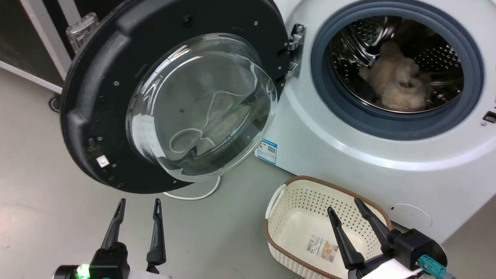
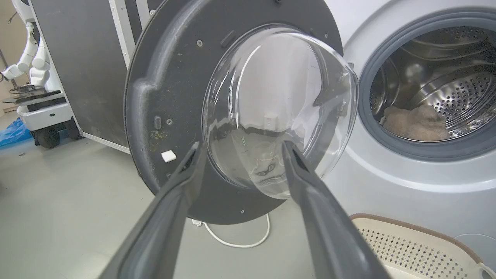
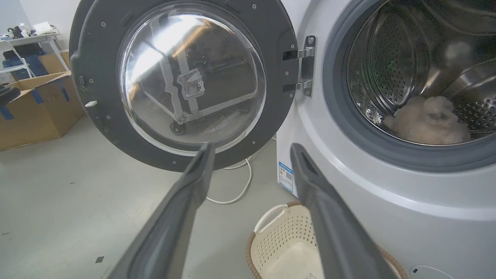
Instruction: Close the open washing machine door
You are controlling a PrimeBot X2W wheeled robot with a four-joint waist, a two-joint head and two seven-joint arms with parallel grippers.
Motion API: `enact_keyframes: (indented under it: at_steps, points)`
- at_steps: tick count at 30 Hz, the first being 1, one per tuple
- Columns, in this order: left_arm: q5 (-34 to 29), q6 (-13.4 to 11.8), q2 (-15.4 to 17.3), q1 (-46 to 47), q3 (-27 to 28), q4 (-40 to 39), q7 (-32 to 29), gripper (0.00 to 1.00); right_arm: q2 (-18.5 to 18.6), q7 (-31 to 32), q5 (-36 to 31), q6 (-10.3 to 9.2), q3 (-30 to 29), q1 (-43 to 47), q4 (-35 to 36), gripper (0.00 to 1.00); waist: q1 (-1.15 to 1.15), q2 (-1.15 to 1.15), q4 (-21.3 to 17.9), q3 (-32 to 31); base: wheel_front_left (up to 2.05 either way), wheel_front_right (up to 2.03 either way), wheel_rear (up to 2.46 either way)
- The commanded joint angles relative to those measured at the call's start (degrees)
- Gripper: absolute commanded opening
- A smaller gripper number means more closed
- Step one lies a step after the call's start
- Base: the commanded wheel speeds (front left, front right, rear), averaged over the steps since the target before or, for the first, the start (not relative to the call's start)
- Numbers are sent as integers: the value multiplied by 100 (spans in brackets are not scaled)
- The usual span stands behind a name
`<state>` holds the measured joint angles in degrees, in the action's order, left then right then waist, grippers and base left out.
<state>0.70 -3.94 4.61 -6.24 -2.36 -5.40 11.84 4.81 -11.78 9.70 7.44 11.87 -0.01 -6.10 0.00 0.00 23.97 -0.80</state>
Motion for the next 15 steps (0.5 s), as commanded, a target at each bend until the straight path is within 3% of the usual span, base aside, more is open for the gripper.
enact_keyframes:
  at_steps: [1, 2, 9, 15]
  points:
    - [65, -16, 32, -121, -7, 31, 68, 71, 37, -75, 70, 4, 39, -2, -34, 100, 0, 0, 47, -8, 0, 0, 0]
    - [70, 4, 35, -130, -22, 57, 80, 0, 37, -87, 82, 4, 47, 2, -40, 100, 0, 0, 69, -10, 0, 0, 0]
    - [233, 66, -6, -51, 8, -134, 164, 0, 41, -171, 154, 4, 84, 75, -71, 100, 0, 0, 226, -34, 0, 0, 0]
    - [694, 215, -73, 185, 455, -757, 236, 0, 29, -242, 161, 4, -8, 259, -32, 100, 0, 0, 367, -41, 0, 0, 0]
